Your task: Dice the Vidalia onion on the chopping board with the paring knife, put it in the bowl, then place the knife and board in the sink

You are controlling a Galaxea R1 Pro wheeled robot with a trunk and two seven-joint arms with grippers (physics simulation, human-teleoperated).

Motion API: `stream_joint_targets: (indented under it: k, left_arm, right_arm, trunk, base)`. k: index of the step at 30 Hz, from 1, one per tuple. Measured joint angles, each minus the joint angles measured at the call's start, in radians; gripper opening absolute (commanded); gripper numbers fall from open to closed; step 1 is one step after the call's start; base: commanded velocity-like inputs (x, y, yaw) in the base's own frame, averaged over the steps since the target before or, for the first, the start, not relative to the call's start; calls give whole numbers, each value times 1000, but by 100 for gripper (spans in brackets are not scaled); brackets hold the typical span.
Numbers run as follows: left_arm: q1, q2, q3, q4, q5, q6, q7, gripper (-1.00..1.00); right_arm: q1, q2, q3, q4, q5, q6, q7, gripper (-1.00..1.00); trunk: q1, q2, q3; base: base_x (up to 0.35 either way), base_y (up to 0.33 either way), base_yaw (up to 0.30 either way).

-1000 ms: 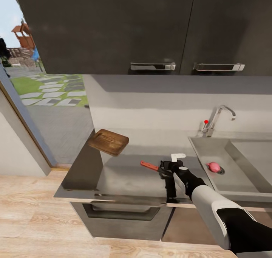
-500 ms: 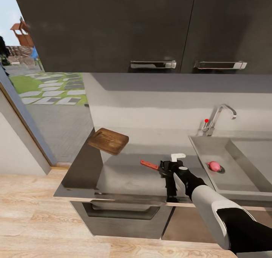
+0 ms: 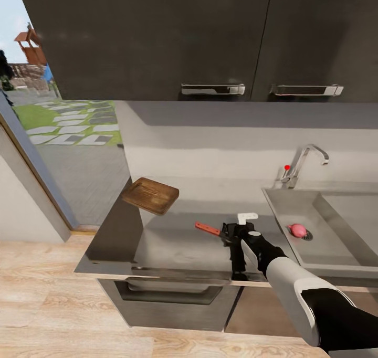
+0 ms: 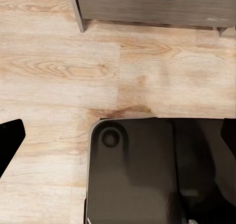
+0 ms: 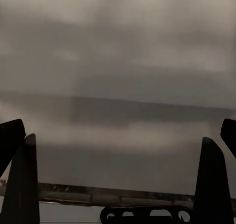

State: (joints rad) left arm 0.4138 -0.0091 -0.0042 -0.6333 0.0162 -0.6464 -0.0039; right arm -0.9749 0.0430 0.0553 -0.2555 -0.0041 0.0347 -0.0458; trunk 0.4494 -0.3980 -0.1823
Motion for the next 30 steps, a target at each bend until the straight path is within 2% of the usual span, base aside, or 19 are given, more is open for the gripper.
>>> stream_joint_targets:
  k: [9, 30]
  left_arm:
    - [0, 0, 0, 0, 0, 0, 0, 100]
    - [0, 0, 0, 0, 0, 0, 1, 100]
  right_arm:
    - [0, 0, 0, 0, 0, 0, 0, 100]
    - [0, 2, 0, 0, 0, 0, 0, 100]
  trunk:
    - [0, 0, 0]
    - [0, 0, 0]
  base:
    - [-194, 0, 0]
    - [-9, 0, 0]
